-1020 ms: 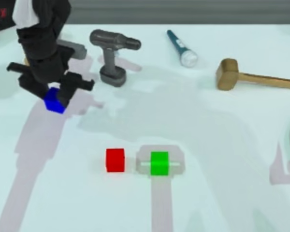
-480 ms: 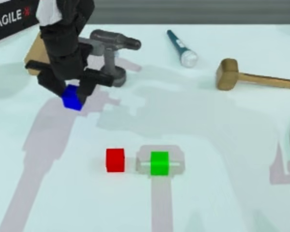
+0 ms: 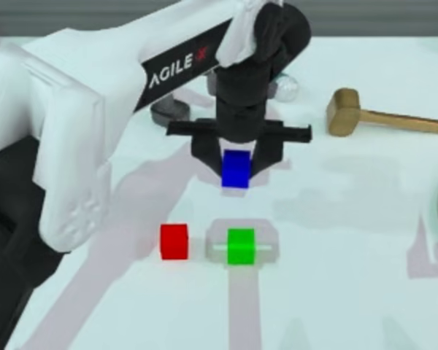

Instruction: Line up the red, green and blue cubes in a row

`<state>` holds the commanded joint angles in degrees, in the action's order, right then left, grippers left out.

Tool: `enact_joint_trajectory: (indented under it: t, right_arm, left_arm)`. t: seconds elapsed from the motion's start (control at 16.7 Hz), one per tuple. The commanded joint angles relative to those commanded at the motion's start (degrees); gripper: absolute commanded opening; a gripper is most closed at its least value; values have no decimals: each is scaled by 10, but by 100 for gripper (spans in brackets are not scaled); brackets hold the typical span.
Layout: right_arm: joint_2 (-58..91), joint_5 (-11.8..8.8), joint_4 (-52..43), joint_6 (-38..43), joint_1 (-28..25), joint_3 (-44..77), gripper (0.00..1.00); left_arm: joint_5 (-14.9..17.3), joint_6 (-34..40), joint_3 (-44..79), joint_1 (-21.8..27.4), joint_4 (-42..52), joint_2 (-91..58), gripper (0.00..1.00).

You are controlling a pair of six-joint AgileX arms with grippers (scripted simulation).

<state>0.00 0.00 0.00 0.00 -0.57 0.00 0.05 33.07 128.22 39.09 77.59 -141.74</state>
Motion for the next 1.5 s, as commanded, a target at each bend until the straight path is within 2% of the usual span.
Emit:
enact_joint_trajectory:
  t: [0.24, 0.42, 0.78, 1.2, 1.5]
  right_arm:
    - [0, 0, 0, 0, 0, 0, 100]
    - [0, 0, 0, 0, 0, 0, 100]
    - [0, 0, 0, 0, 0, 0, 100]
    - [0, 0, 0, 0, 0, 0, 100]
    - [0, 0, 0, 0, 0, 0, 100]
  left_arm:
    - [-2, 137, 90, 93, 43, -38, 0]
    - [-3, 176, 119, 125, 56, -47, 0]
    - [-3, 175, 109, 124, 45, -44, 0]
    - [-3, 176, -27, 124, -93, -47, 0]
    - [-3, 177, -37, 125, -102, -48, 0]
